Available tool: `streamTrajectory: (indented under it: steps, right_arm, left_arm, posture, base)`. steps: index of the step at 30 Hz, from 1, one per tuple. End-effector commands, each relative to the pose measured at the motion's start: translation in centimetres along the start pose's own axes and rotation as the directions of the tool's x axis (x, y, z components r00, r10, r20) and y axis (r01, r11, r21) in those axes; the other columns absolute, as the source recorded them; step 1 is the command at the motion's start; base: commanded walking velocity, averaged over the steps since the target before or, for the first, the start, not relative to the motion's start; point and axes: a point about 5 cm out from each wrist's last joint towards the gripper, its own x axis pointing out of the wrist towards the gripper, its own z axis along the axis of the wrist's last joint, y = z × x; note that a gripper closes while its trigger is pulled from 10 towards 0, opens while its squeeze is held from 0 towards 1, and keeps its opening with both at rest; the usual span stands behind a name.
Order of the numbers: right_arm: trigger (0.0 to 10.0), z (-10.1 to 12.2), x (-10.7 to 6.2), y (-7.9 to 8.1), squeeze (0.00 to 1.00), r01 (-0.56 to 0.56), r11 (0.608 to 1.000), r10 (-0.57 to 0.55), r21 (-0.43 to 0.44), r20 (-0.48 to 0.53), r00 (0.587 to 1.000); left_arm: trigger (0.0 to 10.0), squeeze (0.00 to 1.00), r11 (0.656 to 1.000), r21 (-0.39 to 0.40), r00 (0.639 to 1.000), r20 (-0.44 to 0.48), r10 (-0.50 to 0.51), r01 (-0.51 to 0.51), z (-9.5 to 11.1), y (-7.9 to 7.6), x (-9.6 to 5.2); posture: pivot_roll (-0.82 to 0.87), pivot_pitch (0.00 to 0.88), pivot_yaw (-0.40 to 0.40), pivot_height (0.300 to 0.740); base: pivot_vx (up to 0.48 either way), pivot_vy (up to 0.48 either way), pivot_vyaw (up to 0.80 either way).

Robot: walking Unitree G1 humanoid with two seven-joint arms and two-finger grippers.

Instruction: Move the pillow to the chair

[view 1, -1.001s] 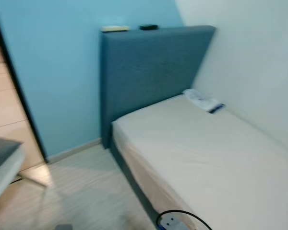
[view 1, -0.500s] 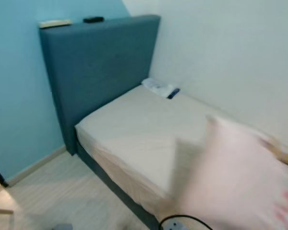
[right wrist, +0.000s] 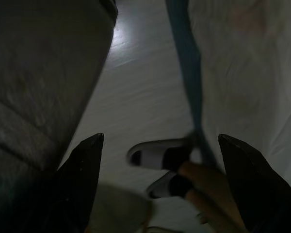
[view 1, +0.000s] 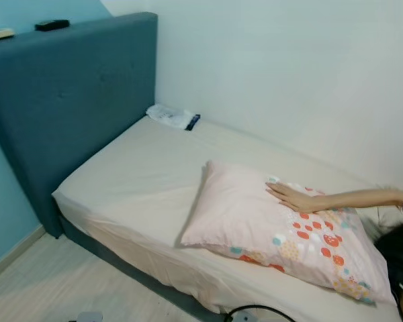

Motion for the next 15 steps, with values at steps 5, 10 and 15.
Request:
streamTrajectory:
  steps: [5, 10, 15]
  right_arm:
    - [10.0, -0.5, 0.0, -0.1, 0.00, -0.005, 1.000, 0.005, -0.005, -0.020, 1.000]
    - [10.0, -0.4, 0.0, -0.1, 0.00, -0.003, 1.000, 0.003, -0.005, -0.018, 1.000]
    - [10.0, -0.3, 0.0, -0.2, 0.00, -0.003, 1.000, 0.003, -0.009, -0.016, 1.000]
  left_arm:
    - [10.0, 0.00, 0.978, -0.176, 0.993, -0.013, -0.120, 0.115, -0.9, -2.1, -0.3]
    - [10.0, 0.00, 0.948, -0.270, 0.985, 0.018, -0.173, 0.171, -0.3, -2.5, -0.2]
    - [10.0, 0.00, 0.931, -0.298, 0.977, 0.053, -0.206, 0.212, 0.3, -2.7, -0.1]
  posture:
    - [0.16, 0.051, -0.137, 0.730]
    - [0.16, 0.049, -0.139, 0.730]
    - [0.16, 0.050, -0.142, 0.730]
  base:
    - [0.000, 0.000, -0.74]
    - [0.000, 0.000, -0.74]
    - [0.000, 0.000, -0.74]
